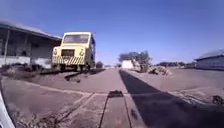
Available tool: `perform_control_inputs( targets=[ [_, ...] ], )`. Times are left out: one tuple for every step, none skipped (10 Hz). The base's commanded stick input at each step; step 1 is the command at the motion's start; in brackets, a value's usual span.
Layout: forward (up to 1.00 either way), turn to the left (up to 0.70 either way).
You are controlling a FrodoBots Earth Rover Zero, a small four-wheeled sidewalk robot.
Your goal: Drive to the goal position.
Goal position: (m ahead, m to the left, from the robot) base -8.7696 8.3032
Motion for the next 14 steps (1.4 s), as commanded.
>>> perform_control_inputs(
  targets=[
    [0.7,0.14],
    [0.7,0.14],
    [0.7,0.14],
    [0.7,0.14],
    [0.7,0.14],
    [0.7,0.14],
    [0.7,0.14],
    [0.6,0.19],
    [0.47,0.26],
    [0.18,0.66],
    [0.0,0.45],
    [0.0,0.45],
    [0.0,0.45],
    [0.0,0.45]
  ],
)
